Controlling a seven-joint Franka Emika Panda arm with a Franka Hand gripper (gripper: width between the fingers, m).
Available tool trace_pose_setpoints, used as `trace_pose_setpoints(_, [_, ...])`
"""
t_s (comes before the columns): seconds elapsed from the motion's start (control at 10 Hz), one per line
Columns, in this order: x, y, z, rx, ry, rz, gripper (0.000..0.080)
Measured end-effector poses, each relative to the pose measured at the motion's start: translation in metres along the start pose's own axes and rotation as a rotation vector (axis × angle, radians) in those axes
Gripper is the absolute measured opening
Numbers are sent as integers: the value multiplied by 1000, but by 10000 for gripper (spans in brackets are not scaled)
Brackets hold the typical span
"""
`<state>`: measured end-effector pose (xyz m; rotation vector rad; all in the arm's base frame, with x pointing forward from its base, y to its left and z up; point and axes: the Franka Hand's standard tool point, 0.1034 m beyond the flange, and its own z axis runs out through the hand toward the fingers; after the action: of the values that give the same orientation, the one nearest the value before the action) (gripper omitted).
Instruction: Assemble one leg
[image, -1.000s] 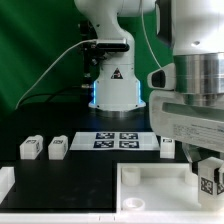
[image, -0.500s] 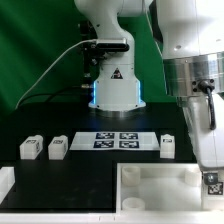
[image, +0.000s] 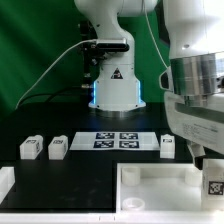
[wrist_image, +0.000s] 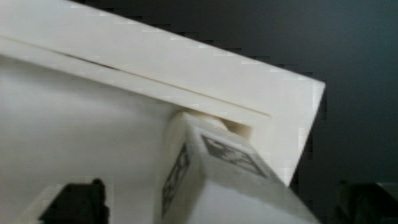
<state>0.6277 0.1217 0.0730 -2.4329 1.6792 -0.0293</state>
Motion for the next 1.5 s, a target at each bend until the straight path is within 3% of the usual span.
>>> trace_pose_setpoints(0.1, [-7,3,1,-2,-2,-162,647])
trace_pose_setpoints(0.4, [-4,5,2,-10,3,-462,649])
trace_pose_setpoints(0.5, [-7,1,0,-61,4,-706,649])
trace_pose_setpoints(0.6, [-6,-5,-1,-77,8,-847,649])
trace_pose_setpoints(0.7, [-4,-4,0,-77,9,-873,649])
trace_pose_setpoints(0.8, [-4,-3,1,-77,9,-852,649])
trace_pose_setpoints(1.0, [-4,-3,1,-77,9,-835,414])
trace_pose_setpoints(1.1, [1,-1,1,-78,14,-679,414])
trace_pose_setpoints(1.2, [8,0,0,-75,19,-566,302])
trace_pose_setpoints(1.5, [6,0,1,-60,15,-82,298])
